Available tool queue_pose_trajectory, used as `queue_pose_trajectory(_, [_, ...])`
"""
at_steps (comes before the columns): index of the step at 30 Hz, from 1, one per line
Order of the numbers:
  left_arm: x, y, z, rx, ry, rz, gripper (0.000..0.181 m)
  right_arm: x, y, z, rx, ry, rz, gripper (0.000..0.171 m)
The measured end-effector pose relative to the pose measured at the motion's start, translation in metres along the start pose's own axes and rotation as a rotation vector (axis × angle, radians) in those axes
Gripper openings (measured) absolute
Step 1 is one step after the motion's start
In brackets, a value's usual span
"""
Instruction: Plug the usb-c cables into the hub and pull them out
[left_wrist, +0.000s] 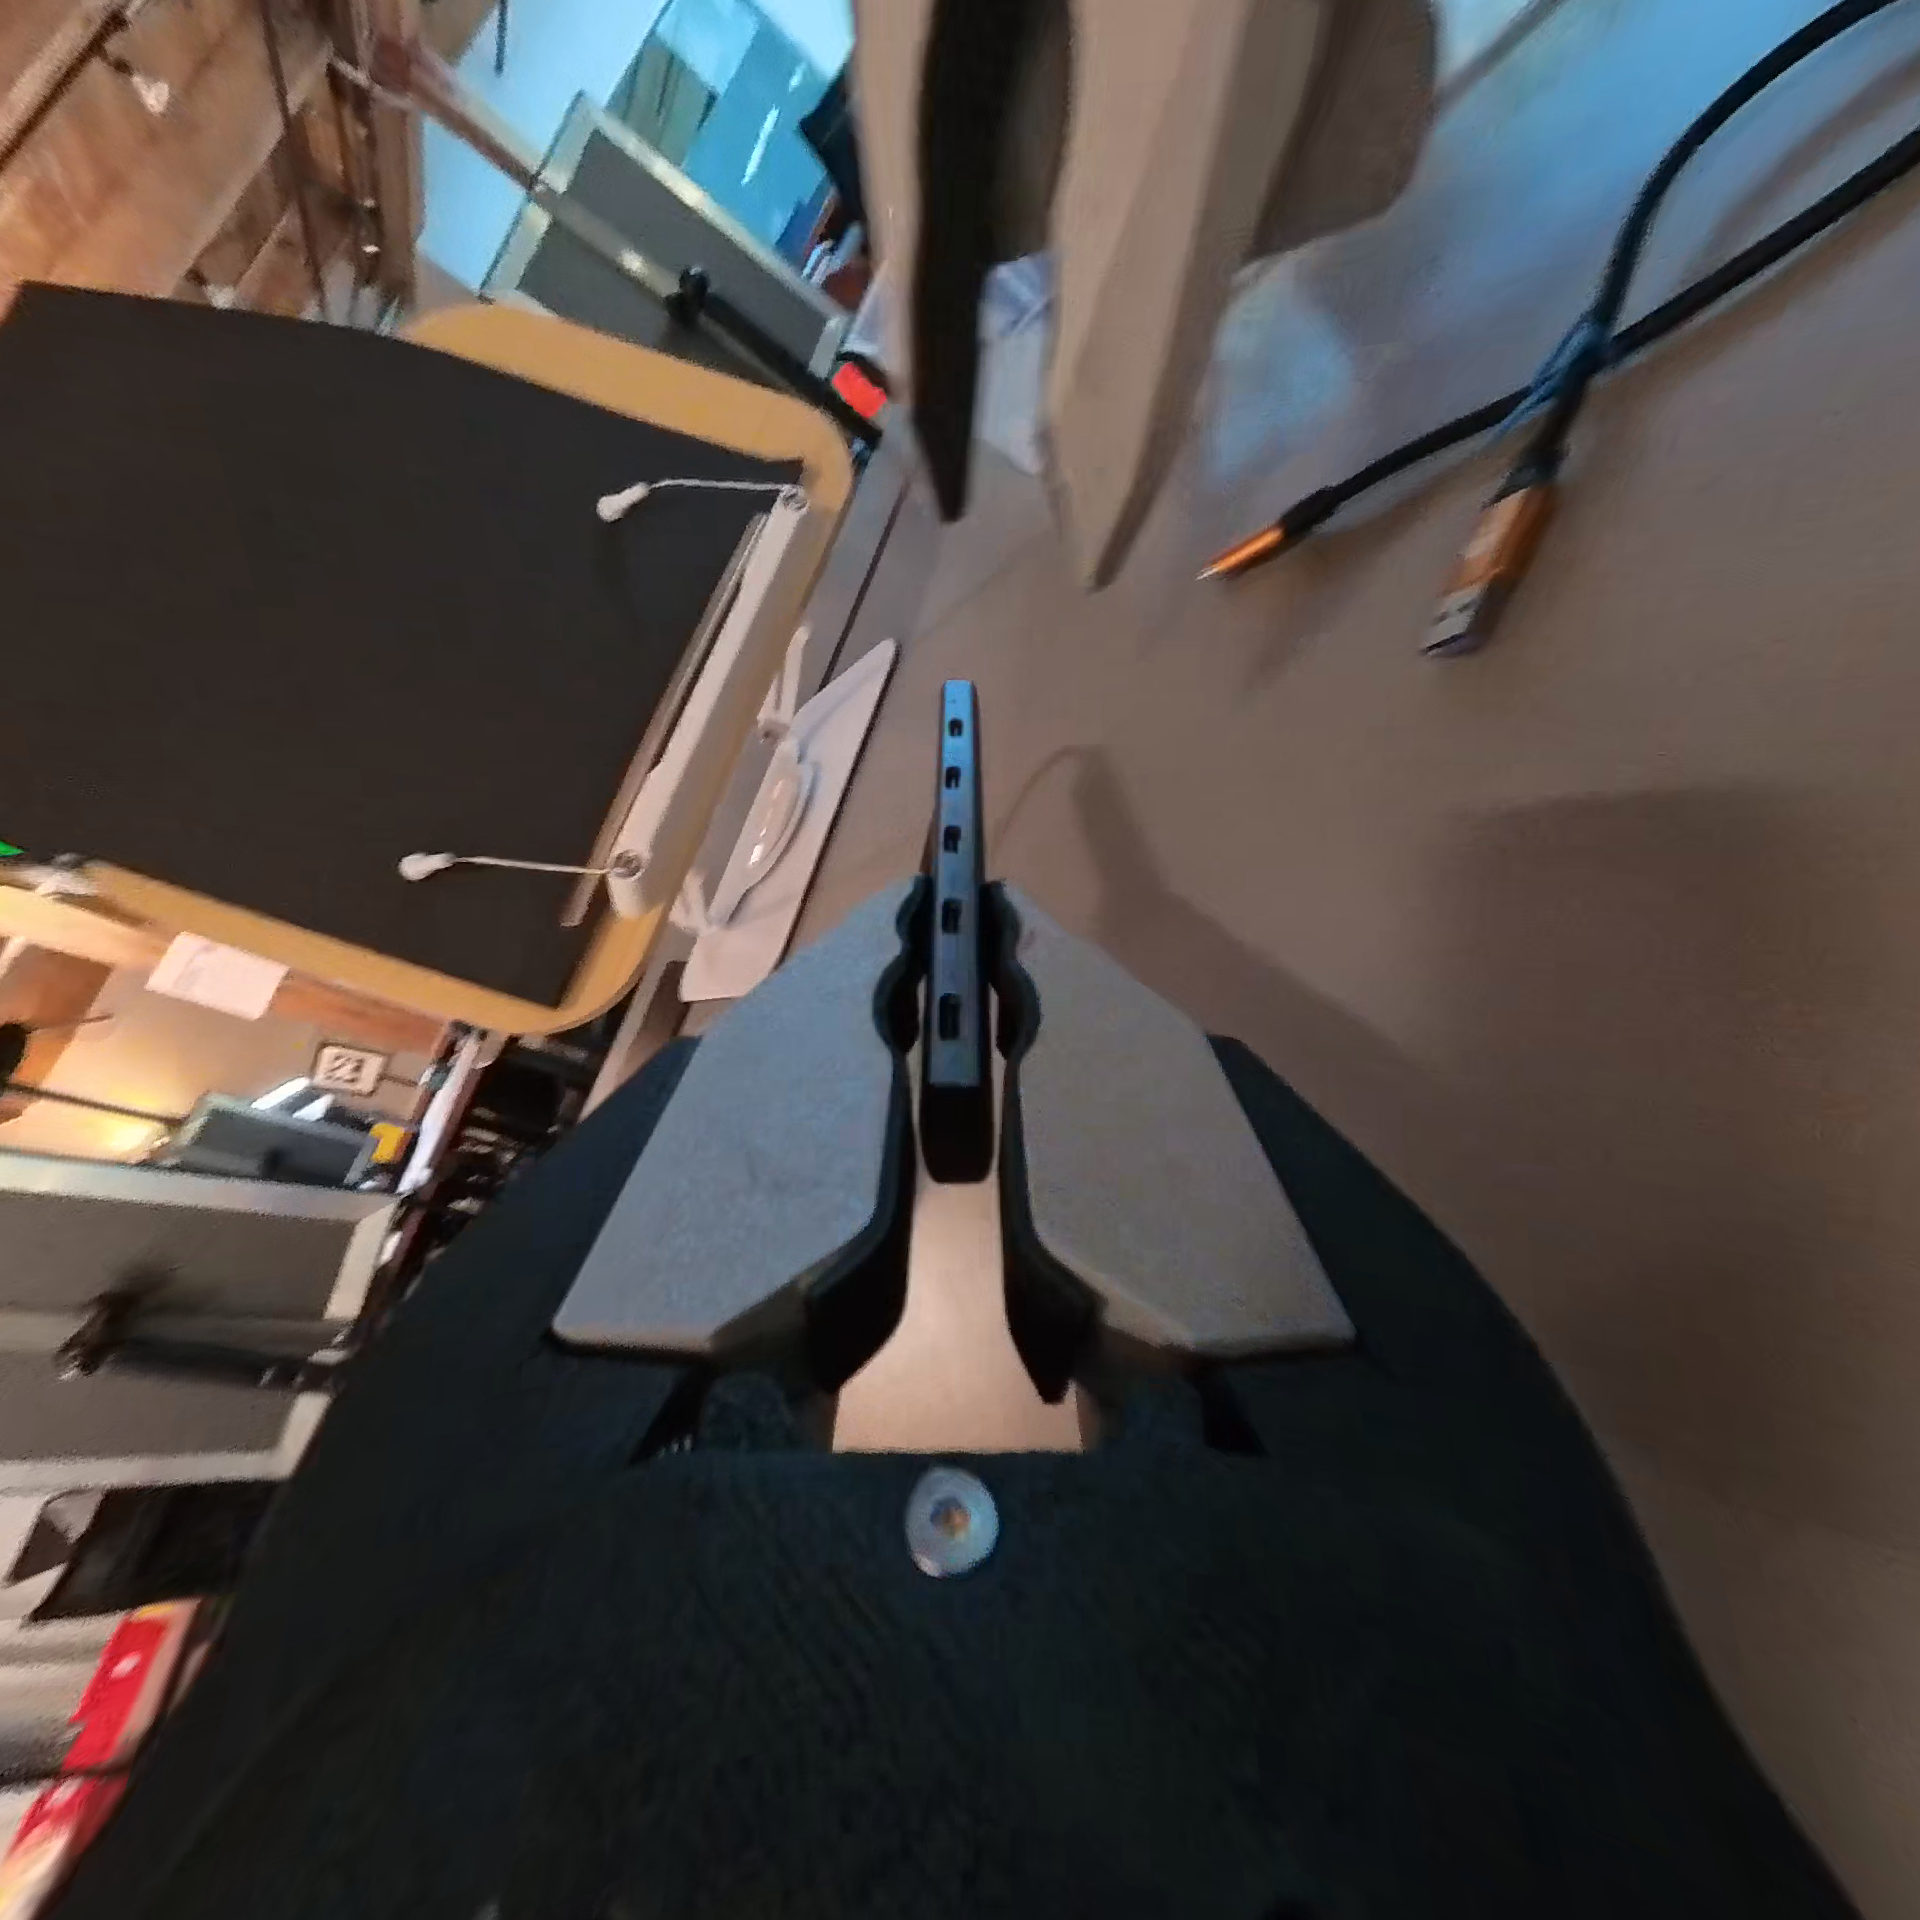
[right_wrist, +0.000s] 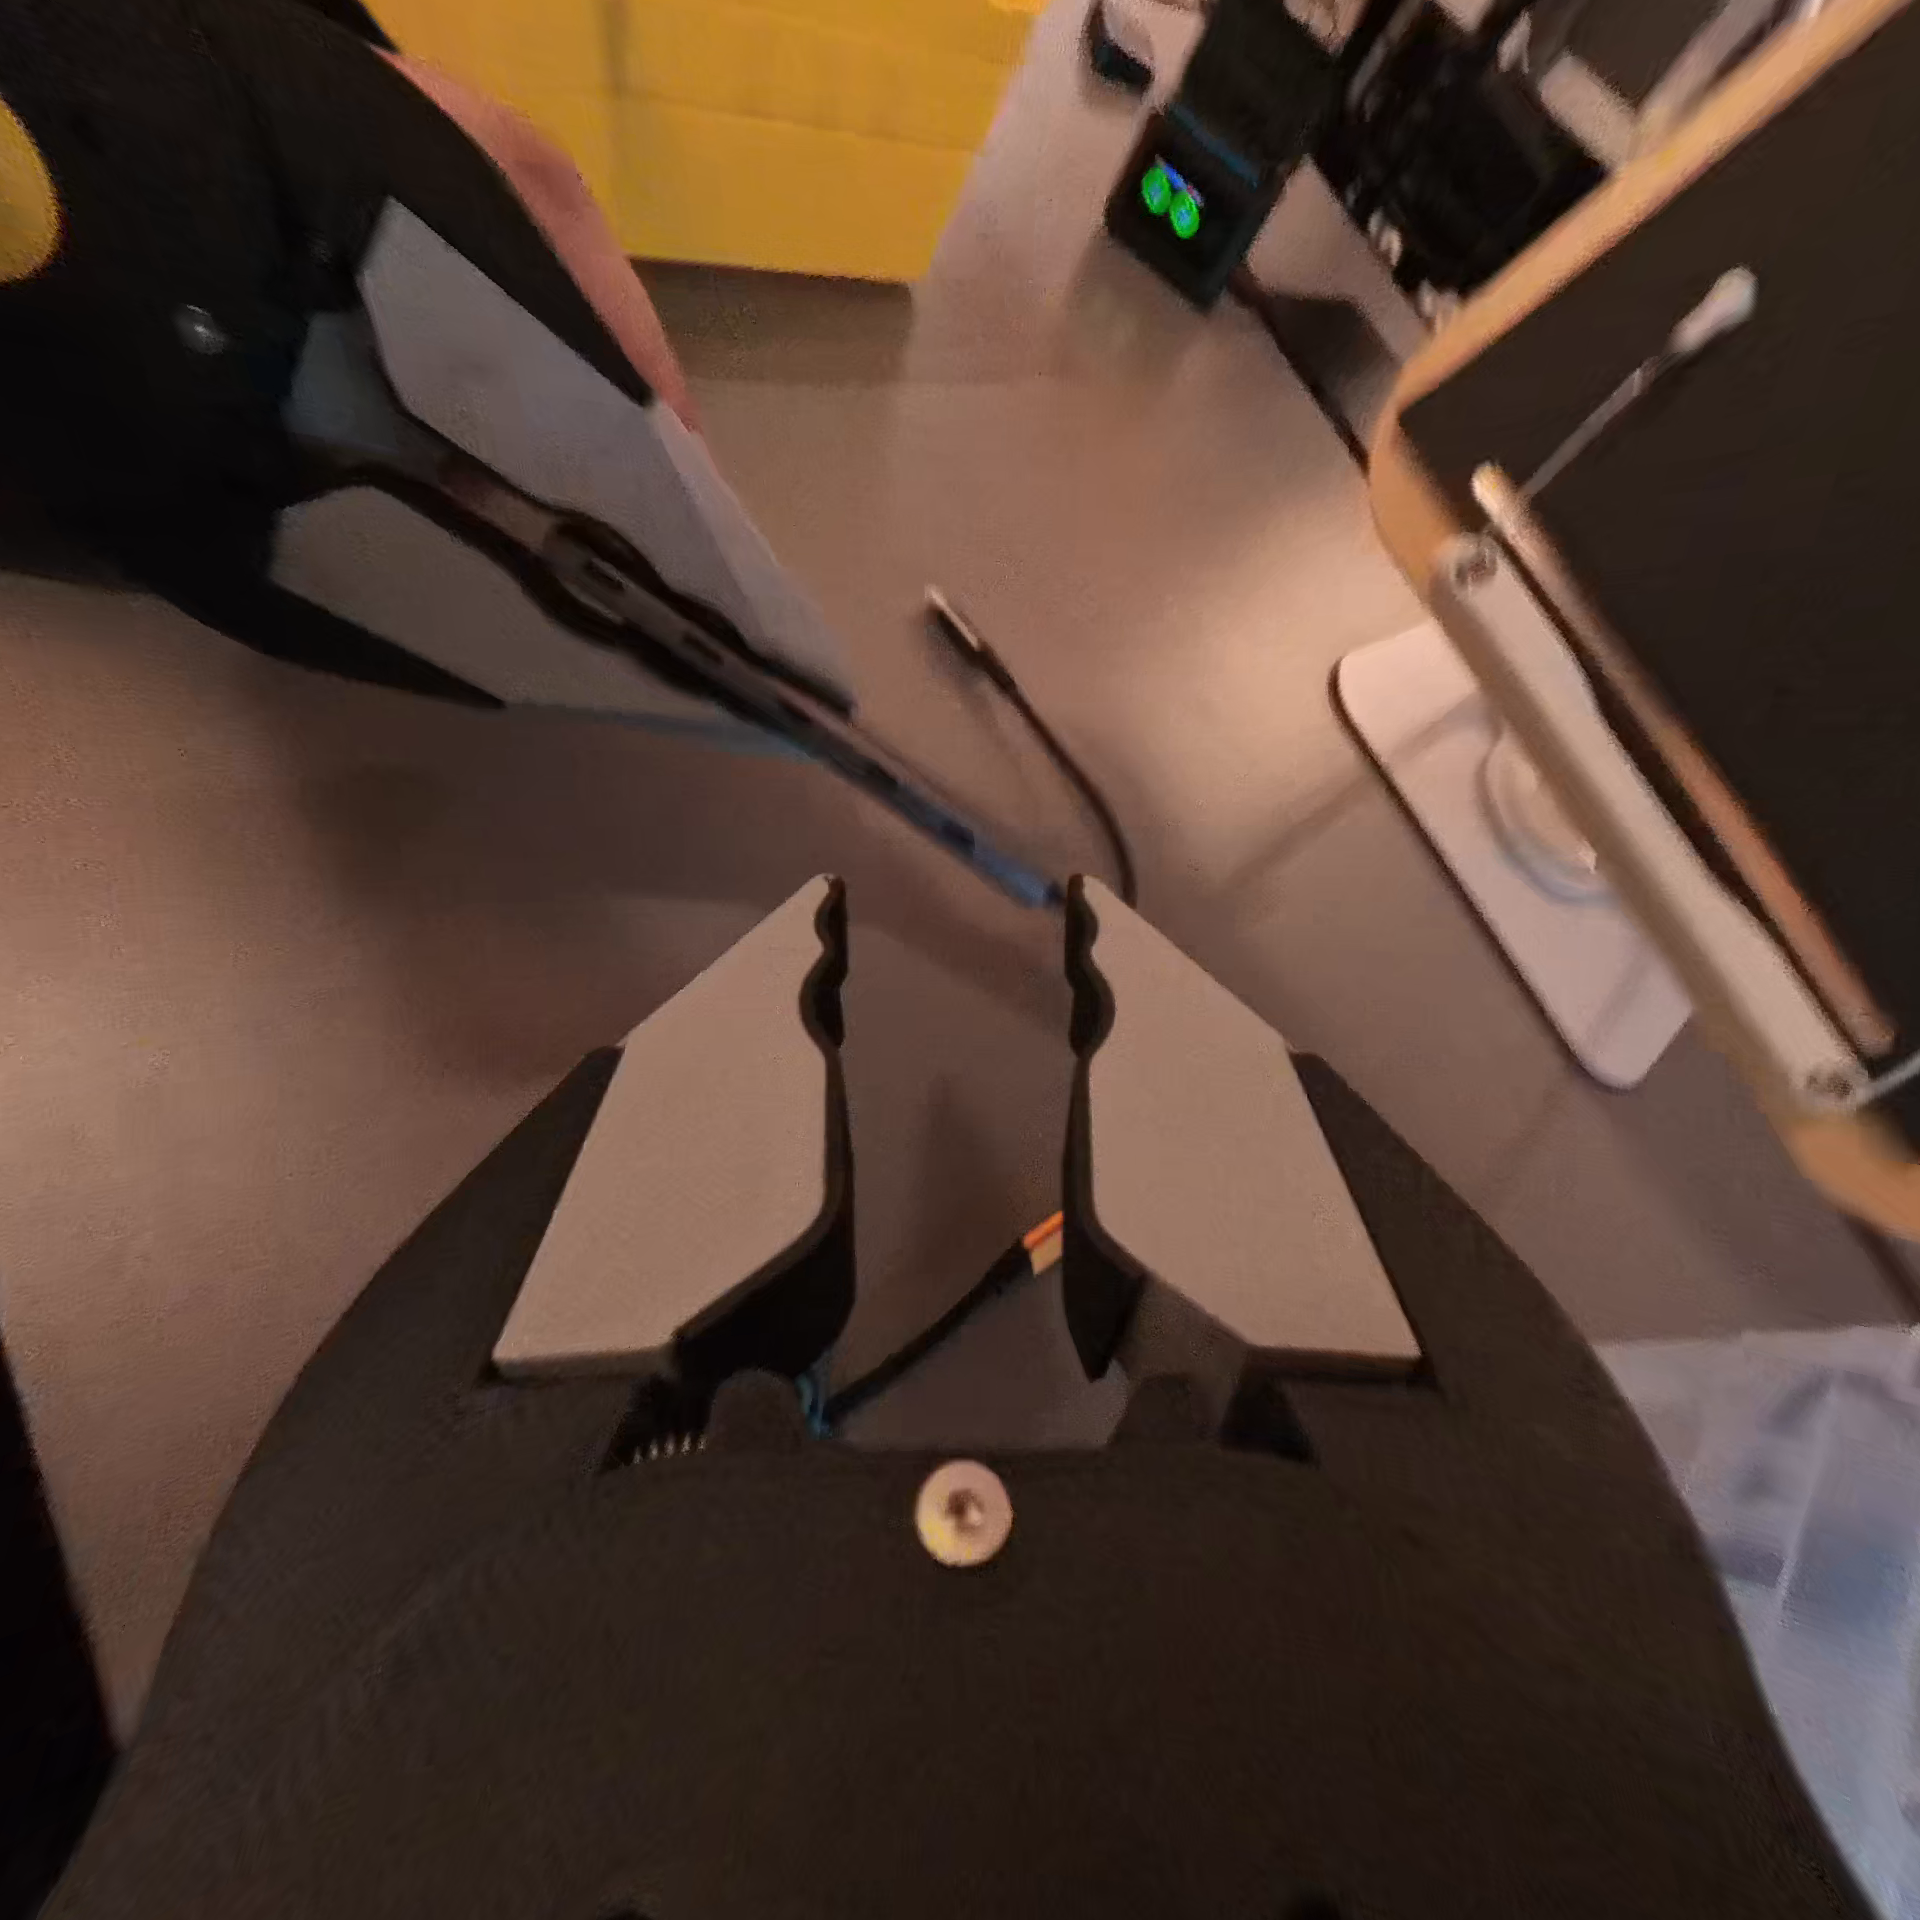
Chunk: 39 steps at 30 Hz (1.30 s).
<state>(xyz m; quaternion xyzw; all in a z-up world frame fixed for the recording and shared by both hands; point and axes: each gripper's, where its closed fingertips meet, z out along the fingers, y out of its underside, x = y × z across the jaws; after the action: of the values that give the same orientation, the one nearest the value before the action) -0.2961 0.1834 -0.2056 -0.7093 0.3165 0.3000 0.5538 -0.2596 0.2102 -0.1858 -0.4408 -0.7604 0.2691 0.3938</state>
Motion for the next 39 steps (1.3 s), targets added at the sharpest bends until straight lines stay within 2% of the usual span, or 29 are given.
queue_pose_trajectory(2, [0.007, -0.004, -0.003, 0.033, 0.041, -0.006, 0.007, -0.009, -0.009, 0.006, 0.024, -0.027, -0.102, 0.036])
queue_pose_trajectory(5, [0.008, -0.017, -0.01, 0.104, 0.056, -0.023, 0.007, -0.013, 0.001, 0.024, -0.048, -0.011, -0.24, 0.02])
queue_pose_trajectory(7, [0.01, -0.024, -0.013, 0.13, 0.081, -0.055, 0.007, -0.011, 0.005, 0.034, -0.068, 0.014, -0.298, 0.02])
queue_pose_trajectory(14, [0.006, -0.025, -0.016, 0.153, 0.065, -0.039, 0.008, -0.017, 0.001, 0.059, -0.057, -0.058, -0.246, 0.022])
queue_pose_trajectory(18, [0.004, -0.016, -0.01, 0.083, -0.007, 0.097, 0.008, 0.006, 0.014, 0.04, -0.108, -0.01, -0.086, 0.027])
queue_pose_trajectory(21, [0.003, -0.009, -0.009, 0.037, -0.058, 0.214, 0.008, 0.023, 0.045, 0.017, -0.185, -0.005, 0.168, 0.033])
queue_pose_trajectory(24, [0.001, -0.012, -0.009, 0.05, -0.079, 0.222, 0.008, 0.024, 0.077, -0.006, -0.262, -0.022, 0.375, 0.034])
queue_pose_trajectory(27, [-0.004, -0.014, -0.01, 0.05, -0.118, 0.245, 0.007, 0.021, 0.088, -0.019, -0.255, -0.013, 0.435, 0.035])
queue_pose_trajectory(32, [-0.008, -0.015, -0.01, 0.023, -0.192, 0.339, 0.008, 0.011, 0.111, -0.008, -0.306, 0.017, 0.476, 0.038])
queue_pose_trajectory(35, [-0.003, -0.014, -0.007, -0.007, -0.201, 0.398, 0.007, 0.017, 0.121, -0.011, -0.333, 0.081, 0.474, 0.03])
queue_pose_trajectory(39, [-0.004, -0.012, -0.004, -0.022, -0.21, 0.407, 0.007, 0.015, 0.118, -0.003, -0.282, 0.024, 0.551, 0.024])
